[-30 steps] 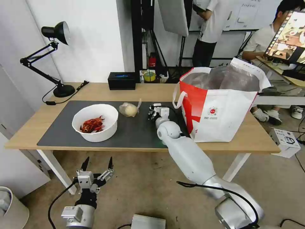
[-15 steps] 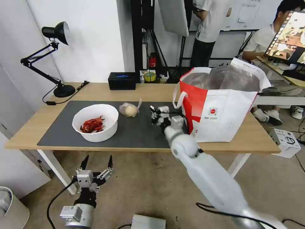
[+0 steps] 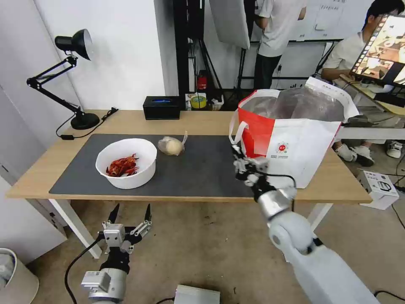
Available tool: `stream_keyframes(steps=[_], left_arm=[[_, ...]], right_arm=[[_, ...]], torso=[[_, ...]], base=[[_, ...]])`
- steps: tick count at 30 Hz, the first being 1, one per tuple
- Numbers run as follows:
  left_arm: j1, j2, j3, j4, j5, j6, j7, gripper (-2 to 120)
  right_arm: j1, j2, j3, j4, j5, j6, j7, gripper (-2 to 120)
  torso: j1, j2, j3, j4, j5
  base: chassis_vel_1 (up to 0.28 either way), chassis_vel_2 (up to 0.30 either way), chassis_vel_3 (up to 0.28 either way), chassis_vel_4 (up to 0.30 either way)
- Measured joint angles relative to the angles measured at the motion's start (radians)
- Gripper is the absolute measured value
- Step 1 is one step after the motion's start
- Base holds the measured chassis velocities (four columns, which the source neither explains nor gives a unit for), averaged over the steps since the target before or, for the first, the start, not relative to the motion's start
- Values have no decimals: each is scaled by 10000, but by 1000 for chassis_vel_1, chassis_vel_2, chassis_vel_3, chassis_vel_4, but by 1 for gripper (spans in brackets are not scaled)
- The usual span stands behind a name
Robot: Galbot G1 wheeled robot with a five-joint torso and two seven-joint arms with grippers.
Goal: Pick up the trash from the table and place it into the takeout bag.
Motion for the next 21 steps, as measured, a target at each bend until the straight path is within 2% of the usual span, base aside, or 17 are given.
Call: stream_keyframes(steps=[5, 9, 14, 21], left_arm=[[10, 28, -54, -21, 8, -7, 0, 100], [10, 76, -78, -74, 0, -11, 1, 100], [-27, 70, -73, -87, -5, -14, 2, 100], [-114, 15, -58, -44, -6, -53, 14, 100]], right_arm=[[-105, -86, 913, 54, 1180, 944, -420, 0], [513, -304, 1379, 143, 1789, 1088, -295, 0], [1436, -592, 1469, 157, 2134, 939, 186, 0], [3186, -954, 1084, -32, 2458, 1, 1410, 0]], torso=[[0, 0, 1, 0, 1], [0, 0, 1, 1, -2], [0, 0, 2, 3, -2], [1, 0, 2, 3, -2]], base=[[0, 0, 0, 0], [0, 0, 0, 0], [0, 0, 0, 0], [0, 0, 0, 0]])
